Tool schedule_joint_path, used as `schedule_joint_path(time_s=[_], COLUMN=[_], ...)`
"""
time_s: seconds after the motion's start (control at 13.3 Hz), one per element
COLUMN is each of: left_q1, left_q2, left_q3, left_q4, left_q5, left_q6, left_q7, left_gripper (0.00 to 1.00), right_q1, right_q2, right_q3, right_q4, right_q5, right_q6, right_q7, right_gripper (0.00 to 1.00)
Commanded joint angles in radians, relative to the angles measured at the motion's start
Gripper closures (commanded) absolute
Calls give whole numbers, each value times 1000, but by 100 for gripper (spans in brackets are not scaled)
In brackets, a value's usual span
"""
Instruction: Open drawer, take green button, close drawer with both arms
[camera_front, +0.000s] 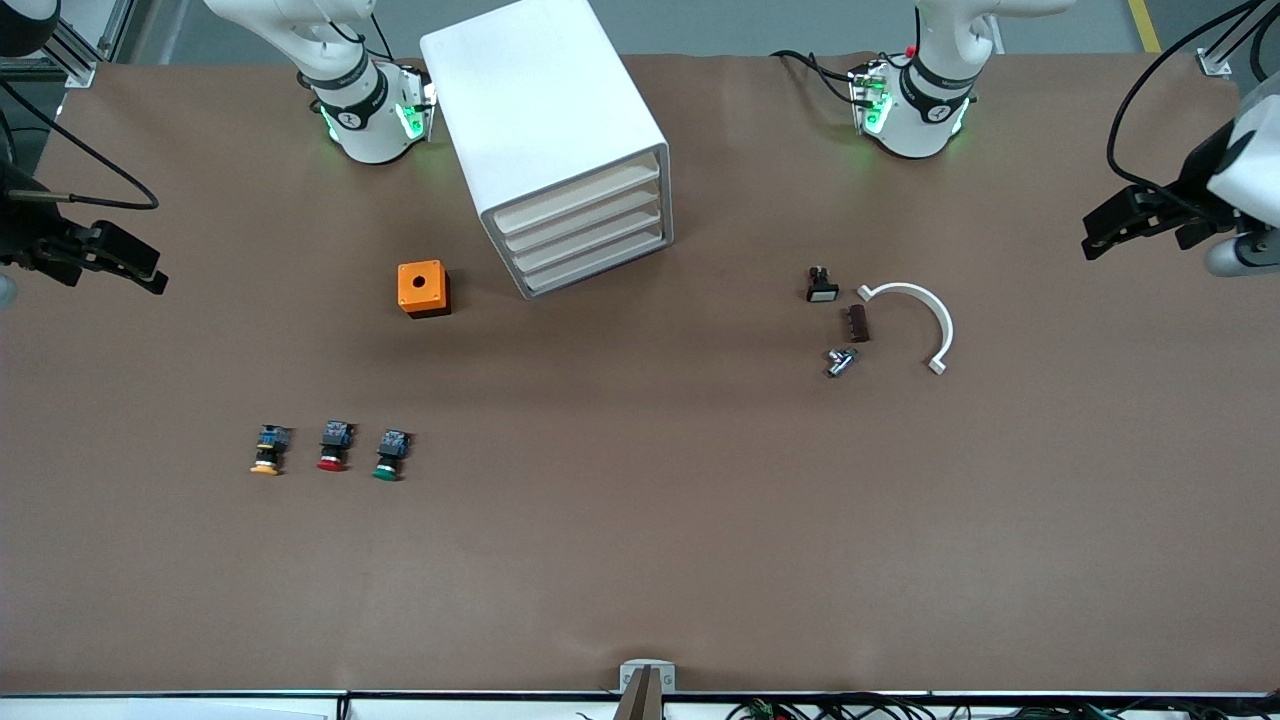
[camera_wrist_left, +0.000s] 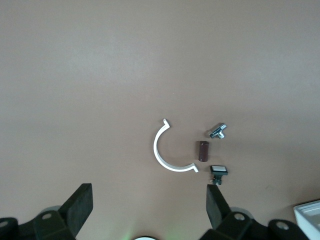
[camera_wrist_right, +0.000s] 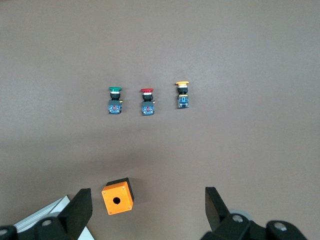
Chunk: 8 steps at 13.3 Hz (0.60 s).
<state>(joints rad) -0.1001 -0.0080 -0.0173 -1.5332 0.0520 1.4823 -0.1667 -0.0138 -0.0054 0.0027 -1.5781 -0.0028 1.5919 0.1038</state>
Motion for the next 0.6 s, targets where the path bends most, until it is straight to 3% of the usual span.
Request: schedule_joint_path(time_s=[0.0,0.53], left_q1=[13,13], left_q2=[-52,-27], left_q3=[-35,-33], left_q4=[-53,-31], left_q5=[29,16], left_q6=[12,50], left_q7=[21,21], left_gripper=[0,0], right_q1=[-3,-2], right_q2=[-2,-2], right_q3=[3,3], right_q4=[6,4], right_q5=[-16,-14], right_q6=[-7,-12], right_q7=[13,13], right_gripper=[0,0])
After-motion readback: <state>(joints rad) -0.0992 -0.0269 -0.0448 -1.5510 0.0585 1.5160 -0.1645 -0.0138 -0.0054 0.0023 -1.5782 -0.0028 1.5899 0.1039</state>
